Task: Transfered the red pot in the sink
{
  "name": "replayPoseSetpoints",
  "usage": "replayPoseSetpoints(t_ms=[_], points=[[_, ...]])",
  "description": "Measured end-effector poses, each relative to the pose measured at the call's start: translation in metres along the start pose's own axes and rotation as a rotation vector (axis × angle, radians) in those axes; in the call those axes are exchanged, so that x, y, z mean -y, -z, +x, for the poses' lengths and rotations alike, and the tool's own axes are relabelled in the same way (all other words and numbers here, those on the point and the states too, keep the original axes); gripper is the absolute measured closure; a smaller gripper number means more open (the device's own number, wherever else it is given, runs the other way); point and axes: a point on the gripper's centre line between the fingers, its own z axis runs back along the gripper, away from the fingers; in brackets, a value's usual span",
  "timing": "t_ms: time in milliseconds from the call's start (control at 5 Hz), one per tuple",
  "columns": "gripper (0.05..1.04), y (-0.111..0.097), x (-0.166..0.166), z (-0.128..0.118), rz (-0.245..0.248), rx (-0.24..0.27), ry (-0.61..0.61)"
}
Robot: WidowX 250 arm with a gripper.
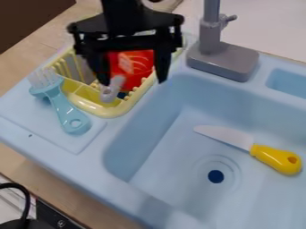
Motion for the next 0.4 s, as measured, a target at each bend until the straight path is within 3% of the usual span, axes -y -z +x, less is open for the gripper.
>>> replayPoseSetpoints(t_ms=[400], points=[[0.083,-0.0005,-0.0252,0.0171,0.007,-0.009,-0.06]])
